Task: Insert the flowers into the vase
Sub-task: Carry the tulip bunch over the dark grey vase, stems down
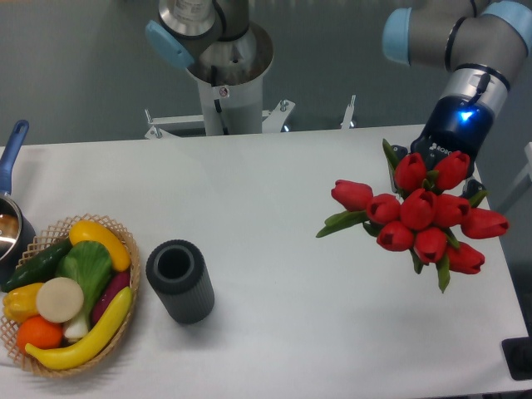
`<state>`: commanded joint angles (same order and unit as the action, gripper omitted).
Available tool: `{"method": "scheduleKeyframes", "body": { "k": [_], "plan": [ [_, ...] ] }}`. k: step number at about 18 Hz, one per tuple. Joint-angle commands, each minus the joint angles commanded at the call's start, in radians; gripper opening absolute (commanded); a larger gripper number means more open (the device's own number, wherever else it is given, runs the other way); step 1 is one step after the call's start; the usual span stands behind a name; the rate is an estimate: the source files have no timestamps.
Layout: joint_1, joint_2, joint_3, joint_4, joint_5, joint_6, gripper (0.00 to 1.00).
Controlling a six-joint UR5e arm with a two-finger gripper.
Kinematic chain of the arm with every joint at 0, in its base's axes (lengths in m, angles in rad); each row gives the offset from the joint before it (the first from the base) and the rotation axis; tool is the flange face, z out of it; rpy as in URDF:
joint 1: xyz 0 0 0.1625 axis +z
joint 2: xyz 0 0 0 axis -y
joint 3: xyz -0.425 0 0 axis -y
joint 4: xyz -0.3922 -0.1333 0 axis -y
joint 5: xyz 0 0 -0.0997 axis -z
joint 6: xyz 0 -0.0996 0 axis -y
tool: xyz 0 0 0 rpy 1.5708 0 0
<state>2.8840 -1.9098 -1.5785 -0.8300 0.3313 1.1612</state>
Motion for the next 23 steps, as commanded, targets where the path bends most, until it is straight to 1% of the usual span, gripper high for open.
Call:
{"method": "scheduleKeyframes", "body": {
  "k": [2,4,5,6,9,11,14,16,19,23],
  "plan": [
    [-0.025,-0.002,-0.008,0.008,-0.015,0.000,0.11],
    [-0.031,-0.002,-0.021,0.017,-0.095,0.014,0.11],
    [-0.034,0.003,-0.053,0.040,-0.139,0.049,0.11],
    [-0.041,0.008,-0.084,0.048,-0.161,0.087,0.11],
    [-0.066,0.018,-0.162,0.049,-0.271,0.140,0.11],
    [-0.068,0.047,-0.205,0.049,-0.337,0.144,0.11],
    [-0.089,0.089,-0.228,0.048,-0.350,0.144,0.10],
    [-0.117,0.100,-0.248,0.046,-0.353,0.143,0.10],
    [-0.156,0.103,-0.259,0.045,-0.390,0.135,0.11],
    [-0.230,0.095,-0.267,0.043,-0.394,0.135,0.10]
  ]
}}
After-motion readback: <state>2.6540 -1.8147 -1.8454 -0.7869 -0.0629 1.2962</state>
